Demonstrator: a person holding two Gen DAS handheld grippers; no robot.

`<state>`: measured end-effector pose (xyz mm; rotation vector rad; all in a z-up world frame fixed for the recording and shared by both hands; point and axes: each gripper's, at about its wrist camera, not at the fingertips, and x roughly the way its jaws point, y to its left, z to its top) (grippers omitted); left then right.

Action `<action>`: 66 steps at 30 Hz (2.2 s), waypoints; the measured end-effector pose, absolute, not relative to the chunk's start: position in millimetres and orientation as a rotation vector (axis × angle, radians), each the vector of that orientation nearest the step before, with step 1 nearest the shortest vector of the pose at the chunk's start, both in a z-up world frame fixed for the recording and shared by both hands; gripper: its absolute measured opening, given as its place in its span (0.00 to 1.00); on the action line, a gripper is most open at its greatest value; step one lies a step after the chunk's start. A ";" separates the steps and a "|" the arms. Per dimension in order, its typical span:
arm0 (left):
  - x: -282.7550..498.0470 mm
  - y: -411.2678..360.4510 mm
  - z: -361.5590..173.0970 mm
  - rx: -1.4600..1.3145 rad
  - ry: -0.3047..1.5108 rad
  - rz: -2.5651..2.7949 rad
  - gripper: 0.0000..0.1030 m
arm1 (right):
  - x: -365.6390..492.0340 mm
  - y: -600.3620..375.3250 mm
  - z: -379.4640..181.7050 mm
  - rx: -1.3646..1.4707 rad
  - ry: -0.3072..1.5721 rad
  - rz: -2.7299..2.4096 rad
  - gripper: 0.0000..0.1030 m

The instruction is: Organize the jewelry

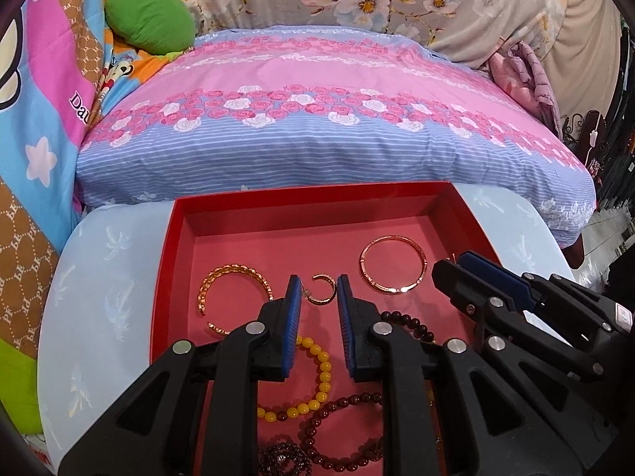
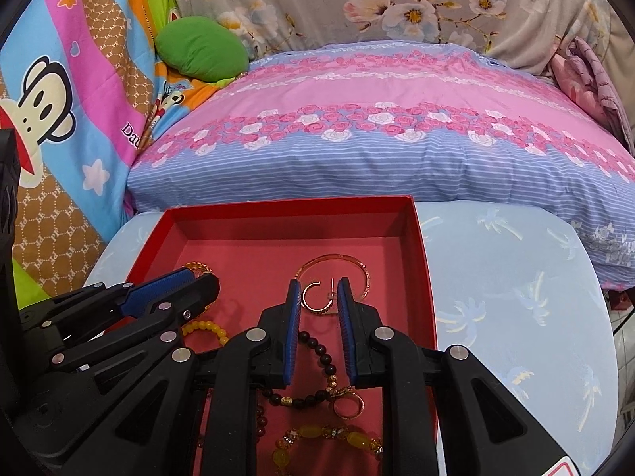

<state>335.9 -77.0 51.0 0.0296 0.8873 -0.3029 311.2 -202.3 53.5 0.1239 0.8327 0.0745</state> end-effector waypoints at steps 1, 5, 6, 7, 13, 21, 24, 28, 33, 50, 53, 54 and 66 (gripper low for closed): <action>336.3 -77.3 50.2 0.031 0.890 -0.301 0.18 | 311.2 -203.0 52.8 0.128 0.833 0.072 0.18; 337.2 -78.7 47.2 0.041 0.904 -0.292 0.24 | 311.4 -204.3 49.7 0.135 0.843 0.066 0.21; 337.5 -78.9 46.3 0.040 0.907 -0.288 0.24 | 311.0 -204.3 49.1 0.134 0.845 0.063 0.22; 337.7 -78.7 45.6 0.037 0.909 -0.285 0.25 | 310.7 -204.2 49.2 0.130 0.844 0.059 0.22; 336.2 -77.4 46.2 0.043 0.908 -0.274 0.27 | 309.5 -203.9 50.0 0.125 0.844 0.057 0.22; 326.7 -75.1 50.7 0.054 0.906 -0.253 0.31 | 299.5 -201.5 54.3 0.118 0.840 0.047 0.22; 318.2 -74.4 54.4 0.064 0.900 -0.243 0.34 | 291.8 -203.3 57.3 0.131 0.842 0.040 0.23; 303.3 -69.4 60.3 0.047 0.904 -0.243 0.37 | 274.7 -204.9 62.9 0.151 0.836 0.035 0.28; 279.3 -65.1 67.0 0.056 0.894 -0.216 0.48 | 249.2 -204.7 70.0 0.149 0.830 0.023 0.30; 208.6 -48.3 79.2 0.091 0.881 -0.146 0.57 | 180.4 -193.6 83.0 0.108 0.805 0.000 0.44; 197.8 -45.1 76.9 0.090 0.883 -0.128 0.61 | 171.7 -193.1 82.4 0.102 0.810 -0.004 0.48; 196.1 -43.6 76.1 0.085 0.886 -0.126 0.62 | 170.2 -193.2 82.3 0.103 0.811 -0.004 0.49; 172.4 -28.6 64.1 0.044 0.918 -0.083 0.76 | 145.6 -190.3 76.7 0.103 0.822 -0.024 0.60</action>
